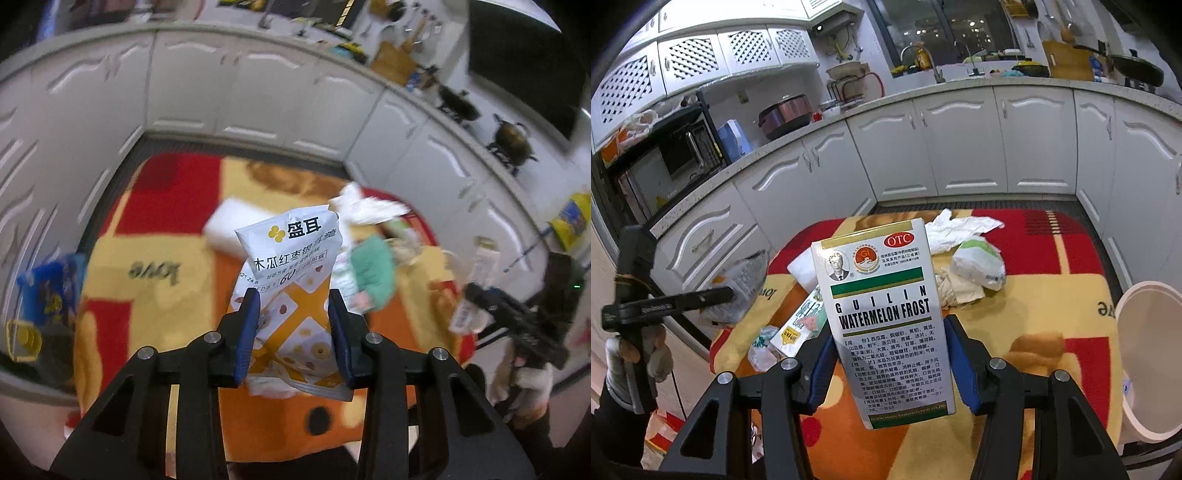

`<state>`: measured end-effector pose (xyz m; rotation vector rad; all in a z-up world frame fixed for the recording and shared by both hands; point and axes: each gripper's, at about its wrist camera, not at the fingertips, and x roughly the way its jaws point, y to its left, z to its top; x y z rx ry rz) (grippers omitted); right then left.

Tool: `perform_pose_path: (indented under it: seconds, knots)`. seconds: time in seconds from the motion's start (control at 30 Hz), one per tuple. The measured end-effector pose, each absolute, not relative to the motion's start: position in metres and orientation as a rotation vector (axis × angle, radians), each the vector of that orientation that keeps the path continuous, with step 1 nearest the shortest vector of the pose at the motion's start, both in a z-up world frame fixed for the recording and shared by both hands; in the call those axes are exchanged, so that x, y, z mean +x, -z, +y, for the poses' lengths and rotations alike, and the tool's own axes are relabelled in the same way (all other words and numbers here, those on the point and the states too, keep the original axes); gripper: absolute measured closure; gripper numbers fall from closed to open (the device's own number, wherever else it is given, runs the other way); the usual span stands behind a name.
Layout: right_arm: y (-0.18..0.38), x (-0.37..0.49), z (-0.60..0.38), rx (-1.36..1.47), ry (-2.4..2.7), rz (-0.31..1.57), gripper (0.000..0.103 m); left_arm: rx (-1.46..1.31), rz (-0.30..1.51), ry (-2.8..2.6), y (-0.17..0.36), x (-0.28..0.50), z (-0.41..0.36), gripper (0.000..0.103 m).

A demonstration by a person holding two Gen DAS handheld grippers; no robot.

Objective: Collect trash
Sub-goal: 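Grasp the white snack wrapper with the left tool while the right tool grasps the Watermelon Frost box, then carry the wrapper and box to the bin and open both tools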

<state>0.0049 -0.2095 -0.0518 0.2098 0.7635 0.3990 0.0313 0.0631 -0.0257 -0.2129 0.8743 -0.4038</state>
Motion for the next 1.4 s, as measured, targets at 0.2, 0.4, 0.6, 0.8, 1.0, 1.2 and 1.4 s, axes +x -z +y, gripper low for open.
perform_pose_path:
  seconds: [0.2,0.4,0.6,0.8,1.0,1.2,1.4]
  knots:
    - [0.044,-0.002,-0.228,0.220,-0.350,0.737,0.050,-0.165,0.819,0.534,-0.006,0.033,0.010,0.069]
    - [0.038,-0.013,-0.261,0.231,-0.264,0.715,0.050,-0.110,0.792,0.659,-0.020,0.041,-0.067,0.072]
    - [0.036,-0.026,-0.312,0.267,-0.140,0.700,0.050,-0.071,0.809,0.759,-0.018,0.051,-0.144,0.077]
    - [0.042,-0.036,-0.363,0.304,-0.027,0.702,0.050,-0.066,0.867,0.842,0.001,0.064,-0.210,0.080]
    - [0.056,-0.047,-0.408,0.357,0.066,0.721,0.050,-0.057,0.917,0.893,0.019,0.072,-0.269,0.082]
    - [0.071,-0.054,-0.447,0.398,0.153,0.754,0.050,-0.032,0.952,0.930,0.035,0.076,-0.323,0.082]
    - [0.097,-0.047,-0.473,0.425,0.233,0.808,0.050,-0.050,1.002,0.920,0.058,0.086,-0.353,0.082]
